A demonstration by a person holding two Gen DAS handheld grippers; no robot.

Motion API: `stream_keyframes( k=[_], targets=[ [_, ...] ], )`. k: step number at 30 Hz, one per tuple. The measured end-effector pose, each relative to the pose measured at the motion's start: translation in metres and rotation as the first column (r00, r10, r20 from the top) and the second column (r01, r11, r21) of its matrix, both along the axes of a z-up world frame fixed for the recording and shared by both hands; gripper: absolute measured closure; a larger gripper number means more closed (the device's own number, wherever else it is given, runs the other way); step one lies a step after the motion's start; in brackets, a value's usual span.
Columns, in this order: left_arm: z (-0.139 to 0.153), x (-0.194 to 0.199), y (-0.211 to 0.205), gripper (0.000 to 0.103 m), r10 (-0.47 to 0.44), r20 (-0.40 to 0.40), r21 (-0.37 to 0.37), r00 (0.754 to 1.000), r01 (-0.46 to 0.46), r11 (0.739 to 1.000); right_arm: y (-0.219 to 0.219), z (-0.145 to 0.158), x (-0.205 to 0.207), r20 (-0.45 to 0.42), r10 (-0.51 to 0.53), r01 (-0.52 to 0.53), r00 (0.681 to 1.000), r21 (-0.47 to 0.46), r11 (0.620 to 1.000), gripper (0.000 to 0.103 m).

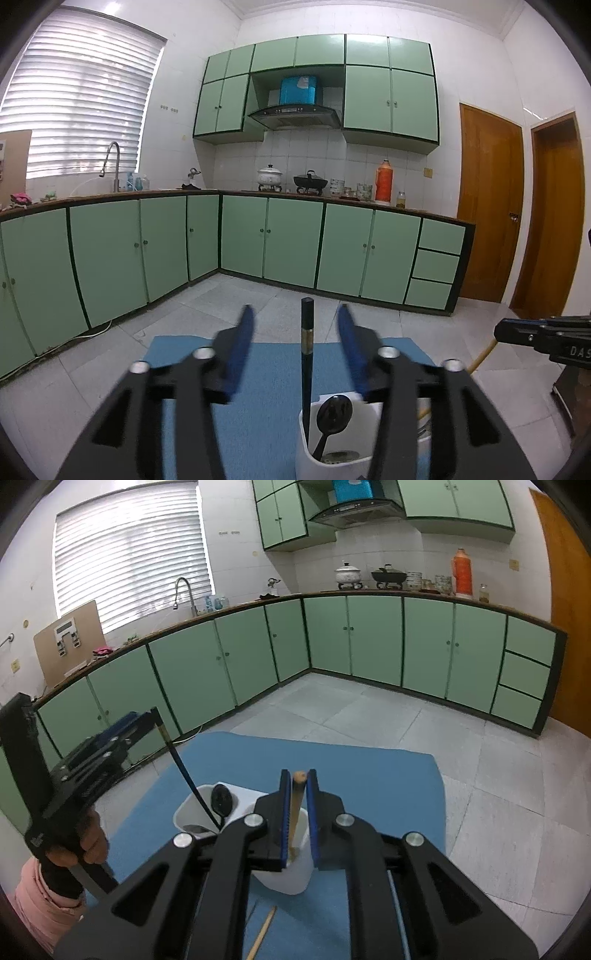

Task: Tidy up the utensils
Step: 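Open the left tool to drop the black chopstick in while the right tool releases the wooden one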

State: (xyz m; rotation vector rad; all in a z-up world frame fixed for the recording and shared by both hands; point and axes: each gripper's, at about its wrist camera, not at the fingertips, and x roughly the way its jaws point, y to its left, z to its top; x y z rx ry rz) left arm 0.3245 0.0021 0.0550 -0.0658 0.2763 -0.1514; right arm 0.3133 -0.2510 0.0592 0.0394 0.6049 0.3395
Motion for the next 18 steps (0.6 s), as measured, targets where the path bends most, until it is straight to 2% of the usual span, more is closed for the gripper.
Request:
stream_keyframes(
  k=[3,6,12,18],
  targets=[
    [0.001,-0.004,0.001,0.040,0.000,0.007,-0.004,1.000,0.000,1.000,-0.004,-0.003,-0.002,-0.009,-0.006,0.006,1.000,0.010,1.000,0.089],
    [0.001,-0.007,0.004,0.032,-0.005,0.008,-0.014,1.000,0.005,1.000,-0.008,-0.005,-0.005,-0.004,-0.020,0.020,1.000,0.015,1.000,0.074],
    [-0.003,-0.010,0.008,0.025,-0.007,-0.002,-0.037,1.000,0.007,0.999,-0.017,-0.006,-0.009,0.007,-0.034,0.034,0.999,0.036,0.999,0.057],
    [-0.005,-0.025,0.017,0.020,-0.003,0.004,-0.061,1.000,0.003,0.998,-0.031,-0.007,-0.028,0.041,-0.061,0.059,0.997,0.049,0.997,0.047]
  ],
)
